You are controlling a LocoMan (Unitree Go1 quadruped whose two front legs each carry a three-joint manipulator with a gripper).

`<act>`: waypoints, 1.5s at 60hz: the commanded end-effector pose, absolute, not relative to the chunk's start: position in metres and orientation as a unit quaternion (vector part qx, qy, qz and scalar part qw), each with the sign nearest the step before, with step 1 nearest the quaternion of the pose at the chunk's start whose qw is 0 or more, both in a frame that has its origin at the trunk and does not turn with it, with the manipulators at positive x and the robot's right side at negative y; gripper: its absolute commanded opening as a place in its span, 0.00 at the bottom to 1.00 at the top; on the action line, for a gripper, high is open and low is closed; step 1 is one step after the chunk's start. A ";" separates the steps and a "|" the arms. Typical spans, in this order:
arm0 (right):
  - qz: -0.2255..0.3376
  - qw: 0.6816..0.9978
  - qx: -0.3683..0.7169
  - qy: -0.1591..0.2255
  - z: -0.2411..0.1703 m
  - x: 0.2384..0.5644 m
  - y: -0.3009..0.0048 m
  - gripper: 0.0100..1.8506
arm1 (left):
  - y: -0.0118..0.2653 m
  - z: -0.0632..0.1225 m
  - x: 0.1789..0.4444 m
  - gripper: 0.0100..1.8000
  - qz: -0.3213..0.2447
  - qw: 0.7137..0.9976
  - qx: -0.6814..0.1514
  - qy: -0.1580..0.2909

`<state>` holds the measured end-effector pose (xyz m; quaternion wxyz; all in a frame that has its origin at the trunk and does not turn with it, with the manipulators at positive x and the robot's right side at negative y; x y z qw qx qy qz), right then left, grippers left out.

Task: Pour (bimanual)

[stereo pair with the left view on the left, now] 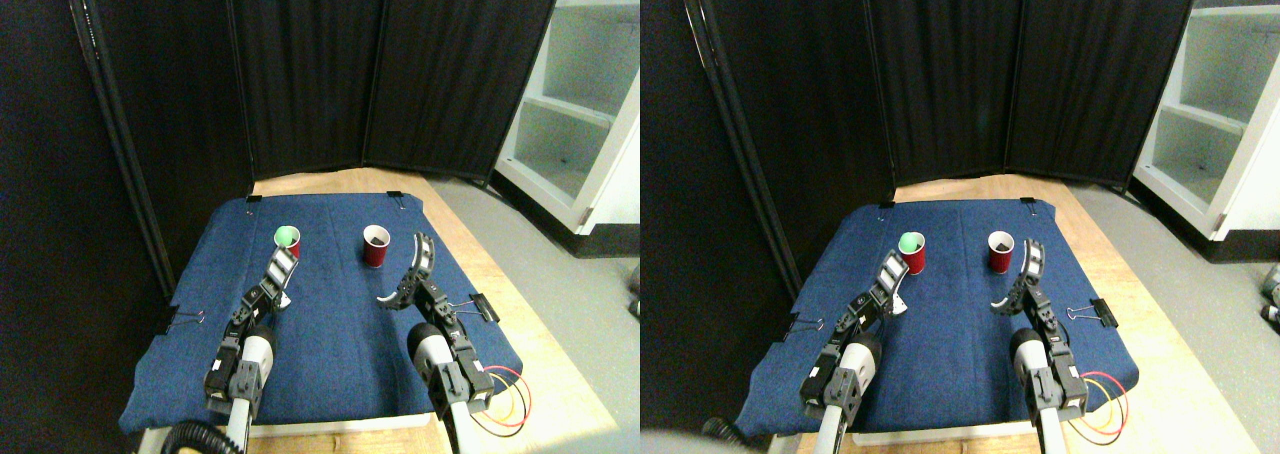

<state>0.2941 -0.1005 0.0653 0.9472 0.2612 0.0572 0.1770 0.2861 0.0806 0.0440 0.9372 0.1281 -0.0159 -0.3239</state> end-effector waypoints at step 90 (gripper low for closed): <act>0.184 0.954 0.234 0.040 0.064 0.292 -0.100 0.64 | 0.084 0.044 0.285 0.97 -0.340 0.915 0.216 0.004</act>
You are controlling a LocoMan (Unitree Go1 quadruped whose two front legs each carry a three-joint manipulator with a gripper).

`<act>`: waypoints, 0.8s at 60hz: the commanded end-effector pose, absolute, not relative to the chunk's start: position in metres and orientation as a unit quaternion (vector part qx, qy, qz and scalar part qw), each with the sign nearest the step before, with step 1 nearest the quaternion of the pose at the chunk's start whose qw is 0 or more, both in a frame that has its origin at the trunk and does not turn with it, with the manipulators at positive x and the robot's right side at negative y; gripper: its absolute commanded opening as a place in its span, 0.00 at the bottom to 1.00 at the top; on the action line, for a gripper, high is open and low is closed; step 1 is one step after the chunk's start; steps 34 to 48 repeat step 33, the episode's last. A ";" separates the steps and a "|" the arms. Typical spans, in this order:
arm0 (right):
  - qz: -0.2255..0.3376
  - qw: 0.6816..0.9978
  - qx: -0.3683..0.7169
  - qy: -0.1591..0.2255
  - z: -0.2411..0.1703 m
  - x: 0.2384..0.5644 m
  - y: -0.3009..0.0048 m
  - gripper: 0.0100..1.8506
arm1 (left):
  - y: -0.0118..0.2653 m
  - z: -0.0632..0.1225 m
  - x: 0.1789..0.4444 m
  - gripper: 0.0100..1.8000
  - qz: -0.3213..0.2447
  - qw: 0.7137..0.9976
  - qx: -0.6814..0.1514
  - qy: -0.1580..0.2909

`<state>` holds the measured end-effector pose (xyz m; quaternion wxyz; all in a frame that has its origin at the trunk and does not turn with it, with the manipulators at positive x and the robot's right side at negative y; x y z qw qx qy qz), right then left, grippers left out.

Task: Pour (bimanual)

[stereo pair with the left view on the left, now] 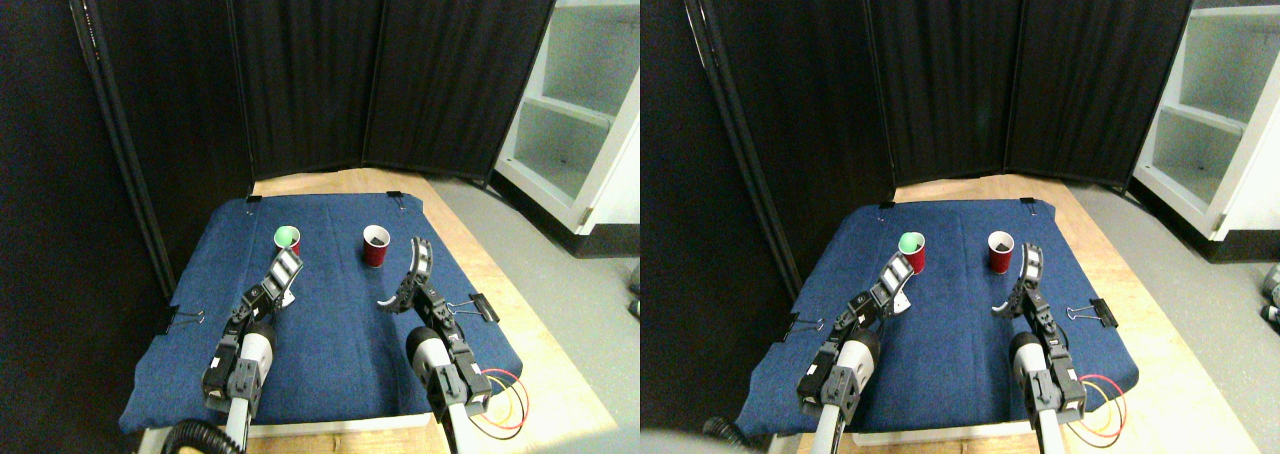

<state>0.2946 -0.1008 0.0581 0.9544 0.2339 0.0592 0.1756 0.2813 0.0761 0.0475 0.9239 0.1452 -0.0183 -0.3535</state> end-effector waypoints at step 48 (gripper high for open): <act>0.194 0.951 0.236 0.040 0.064 0.289 -0.101 0.66 | 0.078 0.040 0.289 0.70 -0.358 0.910 0.184 -0.103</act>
